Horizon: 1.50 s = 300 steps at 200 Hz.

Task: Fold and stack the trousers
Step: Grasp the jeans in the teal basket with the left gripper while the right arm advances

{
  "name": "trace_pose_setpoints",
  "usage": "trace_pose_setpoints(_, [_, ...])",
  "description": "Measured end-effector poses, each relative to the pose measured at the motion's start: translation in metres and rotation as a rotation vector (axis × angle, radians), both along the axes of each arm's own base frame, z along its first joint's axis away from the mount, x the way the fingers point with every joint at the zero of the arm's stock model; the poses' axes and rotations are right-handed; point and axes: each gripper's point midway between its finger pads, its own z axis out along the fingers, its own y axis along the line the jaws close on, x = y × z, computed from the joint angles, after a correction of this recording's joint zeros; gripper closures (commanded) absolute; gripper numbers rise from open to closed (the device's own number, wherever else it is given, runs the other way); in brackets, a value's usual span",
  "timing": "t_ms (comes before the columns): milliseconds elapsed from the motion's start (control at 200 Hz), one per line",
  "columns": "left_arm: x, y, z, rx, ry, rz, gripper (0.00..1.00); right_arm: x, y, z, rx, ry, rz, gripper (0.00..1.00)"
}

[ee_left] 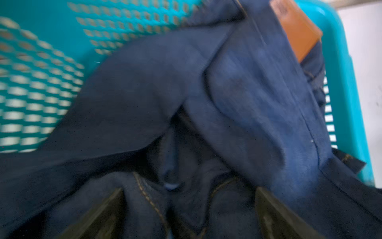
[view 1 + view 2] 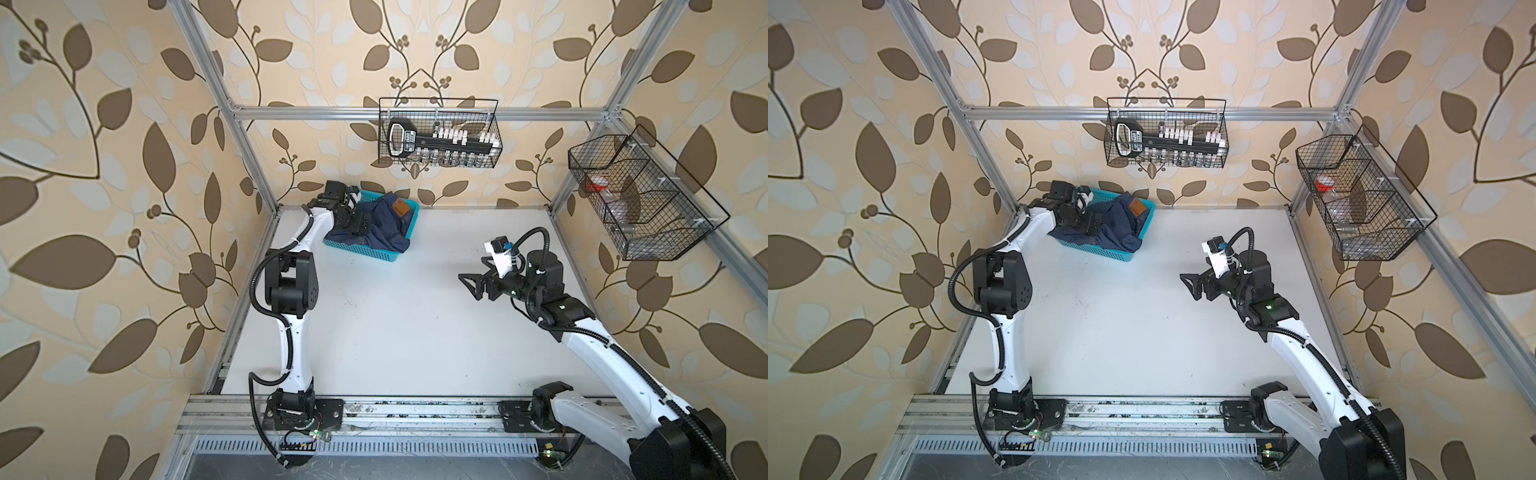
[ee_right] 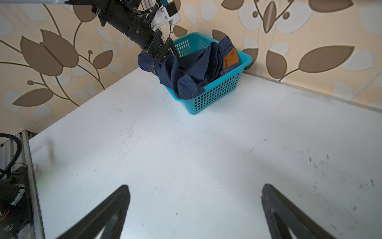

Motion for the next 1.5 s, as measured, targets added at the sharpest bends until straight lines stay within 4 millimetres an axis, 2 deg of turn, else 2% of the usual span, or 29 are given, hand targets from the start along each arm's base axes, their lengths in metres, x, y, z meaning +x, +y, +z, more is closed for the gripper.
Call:
trace_pose_setpoints(115, [0.004, -0.014, -0.014, -0.007, 0.003, -0.053, 0.01, 0.005, -0.007, -0.01, -0.012, 0.042, -0.012, 0.0])
trace_pose_setpoints(190, [0.014, -0.018, -0.022, 0.001, -0.002, -0.07, 0.01, 0.009, -0.013, -0.013, -0.017, 0.061, -0.024, 0.0])
trace_pose_setpoints(300, [0.032, -0.015, -0.037, 0.025, -0.013, -0.058, 0.01, 0.01, -0.02, -0.018, -0.025, 0.082, -0.038, 0.0])
trace_pose_setpoints(415, [0.038, -0.007, -0.06, 0.071, 0.005, -0.027, 0.01, 0.01, -0.024, -0.019, -0.028, 0.1, -0.043, 0.0])
trace_pose_setpoints(480, [0.042, -0.009, -0.069, 0.084, 0.007, -0.026, 0.01, 0.009, -0.024, -0.02, -0.029, 0.108, -0.043, 0.0])
trace_pose_setpoints(640, [0.048, -0.011, -0.076, 0.1, 0.001, -0.032, 0.02, 0.006, -0.024, -0.025, -0.026, 0.137, -0.041, 0.0])
trace_pose_setpoints(705, [0.048, -0.012, -0.076, 0.108, -0.001, -0.044, 0.12, 0.006, -0.024, -0.025, -0.016, 0.146, -0.046, 0.0])
trace_pose_setpoints(790, [0.045, -0.013, -0.083, 0.117, 0.013, -0.076, 0.31, 0.005, -0.023, -0.025, -0.004, 0.157, -0.05, 0.0])
trace_pose_setpoints(865, [0.045, -0.02, -0.086, 0.106, 0.025, -0.107, 0.44, 0.006, -0.023, -0.025, 0.006, 0.165, -0.054, 0.0])
trace_pose_setpoints(925, [0.045, -0.023, -0.085, 0.108, 0.025, -0.12, 0.7, 0.006, -0.023, -0.024, 0.013, 0.169, -0.059, 0.0])
trace_pose_setpoints(975, [0.044, -0.025, -0.084, 0.107, 0.028, -0.129, 1.0, 0.007, -0.024, -0.023, 0.017, 0.17, -0.064, 0.0])
trace_pose_setpoints(1309, [0.046, -0.02, -0.071, 0.088, 0.031, -0.101, 1.0, 0.013, -0.027, -0.009, 0.046, 0.155, -0.088, 0.0])
trace_pose_setpoints(1404, [0.045, -0.016, -0.052, 0.076, 0.012, -0.075, 1.0, 0.015, -0.027, -0.006, 0.058, 0.147, -0.095, 0.0])
trace_pose_setpoints(1499, [0.044, -0.01, -0.015, 0.048, -0.032, -0.033, 1.0, 0.018, -0.028, -0.001, 0.074, 0.133, -0.104, 0.0])
